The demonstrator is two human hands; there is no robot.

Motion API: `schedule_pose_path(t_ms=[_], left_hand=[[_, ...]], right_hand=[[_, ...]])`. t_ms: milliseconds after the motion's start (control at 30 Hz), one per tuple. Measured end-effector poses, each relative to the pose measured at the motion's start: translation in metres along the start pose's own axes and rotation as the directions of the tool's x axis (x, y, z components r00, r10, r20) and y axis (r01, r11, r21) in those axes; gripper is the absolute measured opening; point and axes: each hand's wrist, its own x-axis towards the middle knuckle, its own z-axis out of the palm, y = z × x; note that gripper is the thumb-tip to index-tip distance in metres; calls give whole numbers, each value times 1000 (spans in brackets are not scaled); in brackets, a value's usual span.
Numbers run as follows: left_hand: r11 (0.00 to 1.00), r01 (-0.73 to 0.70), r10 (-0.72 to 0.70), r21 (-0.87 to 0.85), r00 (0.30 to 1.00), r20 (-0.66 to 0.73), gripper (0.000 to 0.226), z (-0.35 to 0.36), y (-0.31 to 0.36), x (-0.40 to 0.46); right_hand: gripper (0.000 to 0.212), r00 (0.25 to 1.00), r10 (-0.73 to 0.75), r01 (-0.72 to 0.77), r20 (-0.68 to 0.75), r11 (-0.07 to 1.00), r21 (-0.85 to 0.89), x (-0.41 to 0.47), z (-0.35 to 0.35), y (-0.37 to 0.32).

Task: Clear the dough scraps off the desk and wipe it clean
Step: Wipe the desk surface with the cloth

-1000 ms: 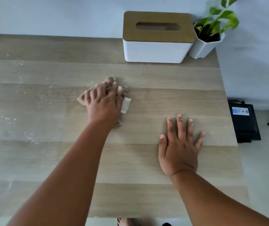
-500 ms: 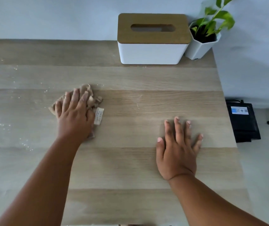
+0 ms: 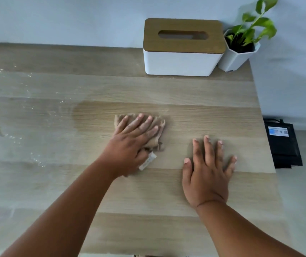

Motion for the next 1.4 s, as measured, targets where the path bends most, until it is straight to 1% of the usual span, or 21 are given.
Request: schedule_pose_path(t_ms=[67,133,167,233,300,333,367,400,467,533,600,667,733,833,900,967,1067,1133,1200,1300,1400], left_hand=[[1000,-16,16,-4,1000,-11,70,-1,-16,-25],[997,71,-72,-22,996,-52,71,-4,-33,-34],[988,151,-153,-26,986,-72,72,-5,-40,-29],[934,356,-358,-38,929,-91,78,-8,-45,-4],[837,545,-548,-54,834,-74,82,-9,-38,32],[798,599,-602,-60,797,-53,84,-8,-31,50],[784,617,-620,-64,784,-36,84,-7,-22,68],[797,602,-604,-59,797,-26,84,-6,-12,82],[863,505,-506,-29,863,-17,82,-5,12,104],[933,358,-358,19,934,11,81,-2,39,112],[983,178,-180,52,983,35,81,4,66,103],[998,37,-37,59,999,9,76,11,79,79],[999,-13,16,42,997,-73,68,18,72,51],[1000,16,-13,12,983,-184,66,19,39,24],[996,83,-75,34,977,-201,68,13,18,26],[978,208,-202,15,961,-189,71,6,3,41],[908,415,-419,-56,900,-124,77,-2,-1,80],[876,478,-482,-62,870,-102,78,-3,7,105],[881,470,-474,-64,876,-88,79,-4,15,122],[906,419,-423,-62,903,-72,78,-6,16,129],[945,319,-323,-70,944,-66,76,-7,8,113]], right_hand=[[63,1000,5,-5,-4,1000,3,0,0,0],[62,1000,3,-3,-6,1000,4,0,1,-1],[62,1000,2,-2,-5,1000,5,1,1,-1],[63,1000,2,-2,8,1000,9,2,1,-1],[64,1000,6,-6,23,1000,6,2,1,-1],[65,1000,10,-11,26,1000,4,1,1,0],[65,1000,15,-15,27,1000,5,2,1,0],[65,999,16,-16,29,1000,6,2,0,0],[66,999,14,-15,37,1000,5,3,-1,-1],[66,999,11,-11,49,1000,5,3,-1,-1],[66,999,12,-12,51,1000,7,2,-2,-1],[66,999,10,-11,45,1000,8,1,-3,-1],[65,999,6,-7,32,1000,7,1,-3,-1],[64,1000,-10,10,25,1000,14,1,-3,-1],[64,1000,-9,9,17,1000,27,1,-2,0],[64,1000,-13,12,17,999,29,1,-1,1],[64,1000,-4,3,24,999,38,2,1,1],[65,1000,-4,3,26,999,38,2,1,1],[65,1000,-5,4,26,999,33,2,1,1],[65,1000,-3,2,30,1000,29,2,0,1],[64,1000,-9,8,29,1000,14,1,1,2]])
